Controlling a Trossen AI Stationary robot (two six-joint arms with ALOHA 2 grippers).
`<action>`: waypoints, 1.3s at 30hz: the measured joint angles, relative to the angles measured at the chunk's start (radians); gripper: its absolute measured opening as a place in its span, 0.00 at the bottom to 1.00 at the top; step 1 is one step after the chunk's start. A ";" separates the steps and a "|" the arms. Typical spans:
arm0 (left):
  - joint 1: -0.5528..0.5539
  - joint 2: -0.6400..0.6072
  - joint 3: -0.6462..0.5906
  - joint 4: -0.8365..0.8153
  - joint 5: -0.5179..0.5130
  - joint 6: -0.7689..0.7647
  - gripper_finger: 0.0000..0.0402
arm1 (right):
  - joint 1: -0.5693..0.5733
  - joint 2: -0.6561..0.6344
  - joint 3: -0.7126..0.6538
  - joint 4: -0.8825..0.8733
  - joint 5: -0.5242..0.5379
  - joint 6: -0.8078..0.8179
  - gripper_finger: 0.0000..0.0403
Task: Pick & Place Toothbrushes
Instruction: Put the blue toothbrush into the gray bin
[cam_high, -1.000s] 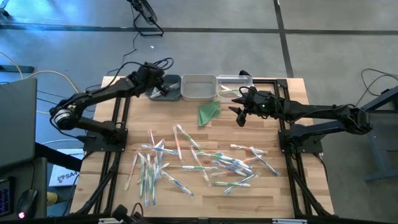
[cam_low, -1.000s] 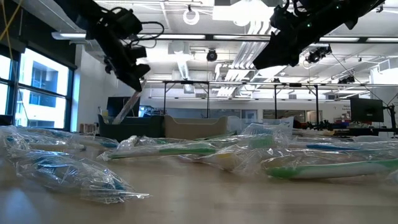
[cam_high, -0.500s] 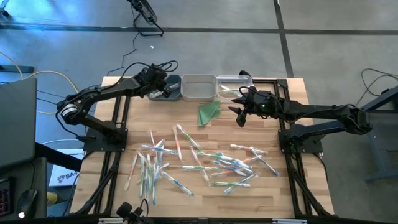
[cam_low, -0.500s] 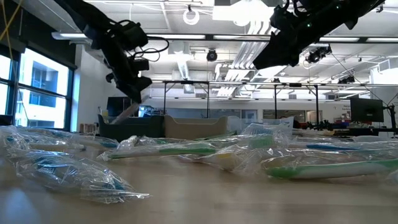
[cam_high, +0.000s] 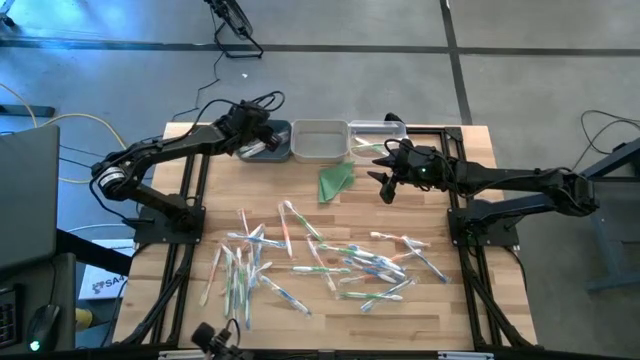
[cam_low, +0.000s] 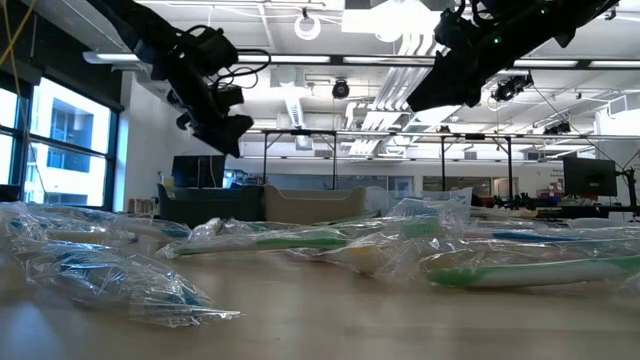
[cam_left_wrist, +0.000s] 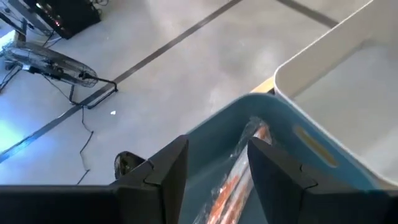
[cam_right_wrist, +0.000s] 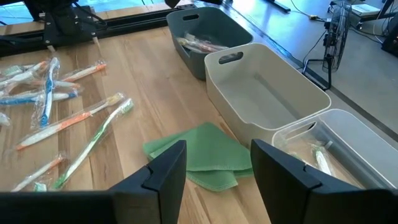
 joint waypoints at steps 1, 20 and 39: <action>0.000 0.000 0.000 0.002 0.012 0.000 0.40 | 0.000 0.000 0.000 0.000 0.000 0.000 0.42; -0.045 -0.013 0.000 0.025 0.237 0.081 0.03 | 0.000 0.000 0.000 0.000 0.000 0.000 0.42; -0.171 -0.032 0.000 0.105 0.290 0.161 0.00 | 0.000 0.000 0.000 0.000 0.000 0.000 0.42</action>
